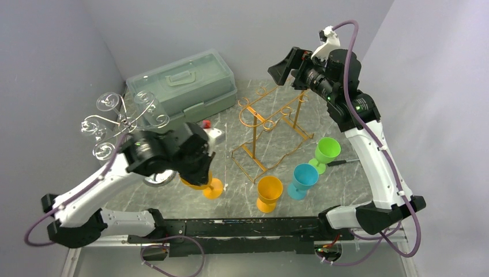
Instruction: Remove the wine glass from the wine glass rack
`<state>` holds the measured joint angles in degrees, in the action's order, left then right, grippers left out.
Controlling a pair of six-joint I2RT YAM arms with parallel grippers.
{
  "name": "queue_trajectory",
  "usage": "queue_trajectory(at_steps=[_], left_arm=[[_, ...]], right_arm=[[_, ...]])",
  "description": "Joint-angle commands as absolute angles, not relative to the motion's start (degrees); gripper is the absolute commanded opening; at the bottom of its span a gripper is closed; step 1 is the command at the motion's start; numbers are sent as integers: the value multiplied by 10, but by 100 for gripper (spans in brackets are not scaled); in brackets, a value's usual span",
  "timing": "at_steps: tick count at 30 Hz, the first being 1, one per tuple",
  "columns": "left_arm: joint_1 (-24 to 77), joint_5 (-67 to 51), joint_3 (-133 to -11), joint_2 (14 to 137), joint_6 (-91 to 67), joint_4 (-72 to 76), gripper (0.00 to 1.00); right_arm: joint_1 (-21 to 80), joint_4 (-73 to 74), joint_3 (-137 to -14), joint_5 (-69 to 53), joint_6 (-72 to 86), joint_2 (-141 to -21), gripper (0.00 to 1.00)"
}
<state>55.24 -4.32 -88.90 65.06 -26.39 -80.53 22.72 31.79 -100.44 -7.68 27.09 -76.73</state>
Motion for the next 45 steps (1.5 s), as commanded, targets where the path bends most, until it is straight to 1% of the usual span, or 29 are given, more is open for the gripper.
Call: queue_trajectory(at_steps=[1, 10, 18, 25, 28, 34, 37, 38, 39, 40, 45], left_arm=[[631, 112, -856, 698, -330, -745, 0], [648, 155, -752, 751, -345, -605, 0], [657, 155, -715, 782, -355, -571, 9], [661, 159, -697, 777, -361, -566, 24], [661, 160, -697, 769, -362, -566, 34], [661, 166, -721, 737, -354, -576, 62], [661, 169, -738, 720, -347, -581, 71], [661, 169, -742, 714, -343, -579, 76], [661, 170, -745, 708, -340, -577, 92], [661, 168, -749, 703, -339, -578, 99], [661, 163, -784, 679, -339, -592, 100]], right_arm=[[229, 313, -1001, -50, 259, -756, 100], [229, 315, -975, -31, 255, -731, 100], [229, 315, -962, -22, 251, -723, 100], [229, 315, -960, -24, 253, -724, 100], [229, 318, -963, -24, 253, -724, 100], [229, 326, -978, -22, 252, -725, 100], [229, 329, -983, -20, 252, -725, 100], [229, 331, -984, -19, 252, -725, 100], [229, 332, -986, -18, 252, -726, 100], [229, 334, -988, -17, 252, -726, 100], [229, 341, -997, -17, 253, -726, 100]])
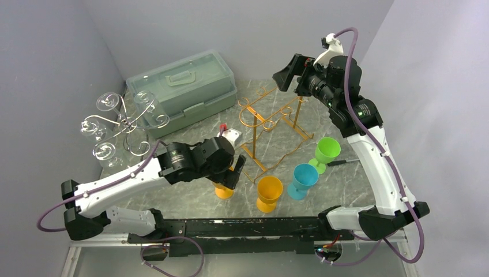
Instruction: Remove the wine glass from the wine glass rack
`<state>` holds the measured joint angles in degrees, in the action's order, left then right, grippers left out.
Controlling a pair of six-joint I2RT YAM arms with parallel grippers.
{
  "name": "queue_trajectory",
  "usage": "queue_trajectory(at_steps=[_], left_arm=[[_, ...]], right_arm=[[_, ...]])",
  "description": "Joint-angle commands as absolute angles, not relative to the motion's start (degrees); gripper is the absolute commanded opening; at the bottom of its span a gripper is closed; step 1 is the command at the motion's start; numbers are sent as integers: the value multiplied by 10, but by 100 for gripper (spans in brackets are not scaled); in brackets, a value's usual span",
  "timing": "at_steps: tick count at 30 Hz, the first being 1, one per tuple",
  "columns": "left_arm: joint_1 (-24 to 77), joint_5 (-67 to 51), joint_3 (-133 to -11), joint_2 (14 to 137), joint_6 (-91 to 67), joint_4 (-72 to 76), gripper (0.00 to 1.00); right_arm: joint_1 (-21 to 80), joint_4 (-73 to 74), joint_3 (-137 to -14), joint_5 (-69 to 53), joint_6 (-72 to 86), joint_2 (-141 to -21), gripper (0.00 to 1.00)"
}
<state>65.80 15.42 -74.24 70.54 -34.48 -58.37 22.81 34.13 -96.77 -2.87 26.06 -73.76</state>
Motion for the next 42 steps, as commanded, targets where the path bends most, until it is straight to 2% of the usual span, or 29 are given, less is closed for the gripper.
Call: queue_trajectory(at_steps=[1, 10, 22, 29, 42], left_arm=[[661, 162, -791, 674, -337, -593, 99], [661, 159, -870, 636, -329, -588, 99], [661, 331, -1059, 710, -221, -539, 99], [660, 421, -1098, 738, -143, -456, 99], [657, 405, -1137, 777, -125, -449, 99]], right_arm=[[229, 341, -998, -17, 253, -725, 100], [229, 344, -996, -8, 255, -707, 100], [229, 325, -974, -14, 277, -666, 100], [229, 316, -956, -22, 285, -647, 100], [229, 317, -962, -28, 283, -640, 100]])
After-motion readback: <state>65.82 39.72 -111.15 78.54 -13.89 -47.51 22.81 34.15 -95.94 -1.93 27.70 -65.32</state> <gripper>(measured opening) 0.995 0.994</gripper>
